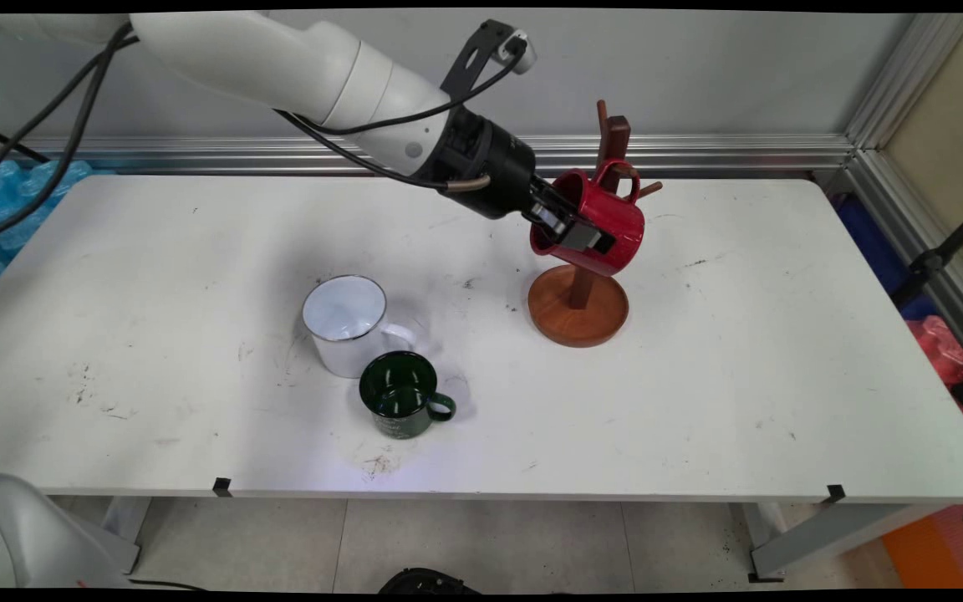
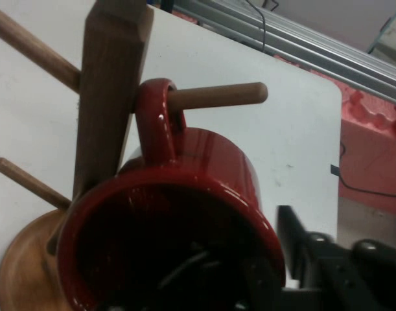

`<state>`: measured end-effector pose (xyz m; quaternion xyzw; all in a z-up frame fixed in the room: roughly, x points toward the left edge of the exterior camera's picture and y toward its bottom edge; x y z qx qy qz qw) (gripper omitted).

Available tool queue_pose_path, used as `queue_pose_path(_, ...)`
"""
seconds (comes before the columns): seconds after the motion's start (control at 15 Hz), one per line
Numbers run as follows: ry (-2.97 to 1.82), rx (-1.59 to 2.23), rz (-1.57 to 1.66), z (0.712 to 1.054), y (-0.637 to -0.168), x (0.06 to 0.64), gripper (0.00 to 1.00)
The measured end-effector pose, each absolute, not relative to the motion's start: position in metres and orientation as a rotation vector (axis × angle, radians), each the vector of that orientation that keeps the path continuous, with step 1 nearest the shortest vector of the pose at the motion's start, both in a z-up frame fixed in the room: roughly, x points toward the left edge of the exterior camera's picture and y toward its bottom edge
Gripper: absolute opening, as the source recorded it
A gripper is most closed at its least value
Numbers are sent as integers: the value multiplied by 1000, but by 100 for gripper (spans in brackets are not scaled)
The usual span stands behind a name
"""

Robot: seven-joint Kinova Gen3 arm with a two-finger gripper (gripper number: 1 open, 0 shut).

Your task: Pick up the red mug from the rack, then place the picked object on the table

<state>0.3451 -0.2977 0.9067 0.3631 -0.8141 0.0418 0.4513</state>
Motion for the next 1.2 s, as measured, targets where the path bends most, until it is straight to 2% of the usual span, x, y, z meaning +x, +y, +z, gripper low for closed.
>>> queue_pose_path(1.2,-1991,849,87,907,-298,342,0)
